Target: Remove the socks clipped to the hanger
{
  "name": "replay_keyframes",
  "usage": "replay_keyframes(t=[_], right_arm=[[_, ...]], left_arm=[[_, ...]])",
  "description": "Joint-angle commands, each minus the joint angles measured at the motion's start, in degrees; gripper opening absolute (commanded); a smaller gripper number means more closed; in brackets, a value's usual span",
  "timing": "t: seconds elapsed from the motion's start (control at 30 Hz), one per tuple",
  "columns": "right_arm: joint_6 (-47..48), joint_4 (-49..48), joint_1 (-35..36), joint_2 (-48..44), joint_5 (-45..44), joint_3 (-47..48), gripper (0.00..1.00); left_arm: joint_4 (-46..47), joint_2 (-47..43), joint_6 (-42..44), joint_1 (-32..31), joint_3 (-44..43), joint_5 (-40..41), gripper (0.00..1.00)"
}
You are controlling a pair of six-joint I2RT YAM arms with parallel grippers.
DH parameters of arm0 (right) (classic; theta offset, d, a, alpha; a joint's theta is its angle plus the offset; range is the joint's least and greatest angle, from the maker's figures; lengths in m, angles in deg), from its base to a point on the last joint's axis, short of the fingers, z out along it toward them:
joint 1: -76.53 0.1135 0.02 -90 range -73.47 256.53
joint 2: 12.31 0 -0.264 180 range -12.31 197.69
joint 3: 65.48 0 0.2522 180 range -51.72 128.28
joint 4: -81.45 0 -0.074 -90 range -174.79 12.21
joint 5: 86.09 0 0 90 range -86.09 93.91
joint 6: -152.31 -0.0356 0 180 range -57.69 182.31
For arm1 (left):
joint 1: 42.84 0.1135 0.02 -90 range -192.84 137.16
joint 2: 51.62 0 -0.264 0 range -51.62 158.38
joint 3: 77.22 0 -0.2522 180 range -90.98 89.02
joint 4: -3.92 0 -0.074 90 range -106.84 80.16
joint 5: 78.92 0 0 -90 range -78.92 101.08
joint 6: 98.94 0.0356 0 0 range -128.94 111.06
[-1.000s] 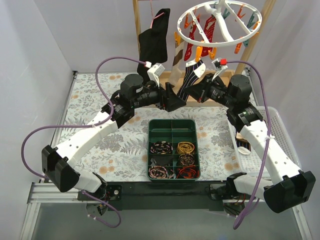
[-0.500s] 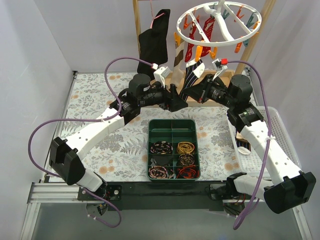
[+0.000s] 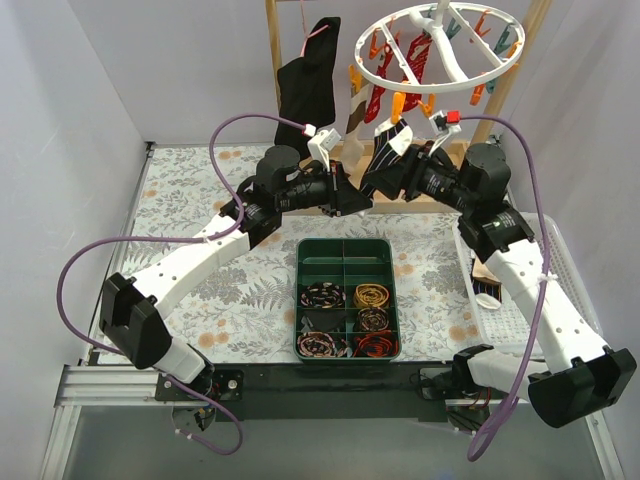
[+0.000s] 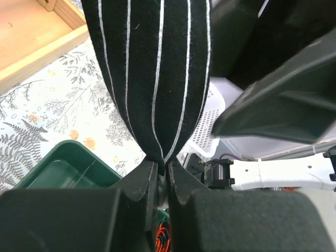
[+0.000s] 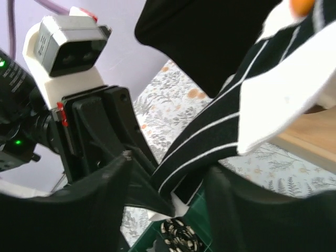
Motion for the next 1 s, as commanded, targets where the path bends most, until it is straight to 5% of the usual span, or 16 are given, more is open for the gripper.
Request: replay_keyframes(t=[0.0,0.2,0.4,0.97], right_arm=[[4.9,4.5,0.0,1.5,-7.6,8.5,0.74],[10.3,10.7,-0.1,6.8,-13.7,19.4,0.82],[12.5,13.8,0.0,11.9,-17.4,28.2,0.75],[13.8,8.3,-0.1,15.4,-23.6,29.4,0.63]], left_arm=[[0.4,-3.9,-1.1,-0.2,0.8,-1.3,0.0],[-0.4,-5.0,-1.1,-0.5,1.2,-1.4,0.0],[-0.5,-5.3,-1.5,-0.8,1.0,-2.2,0.0],[-0.5,-4.5,-2.1,-2.0,-0.6,-3.4,0.0]])
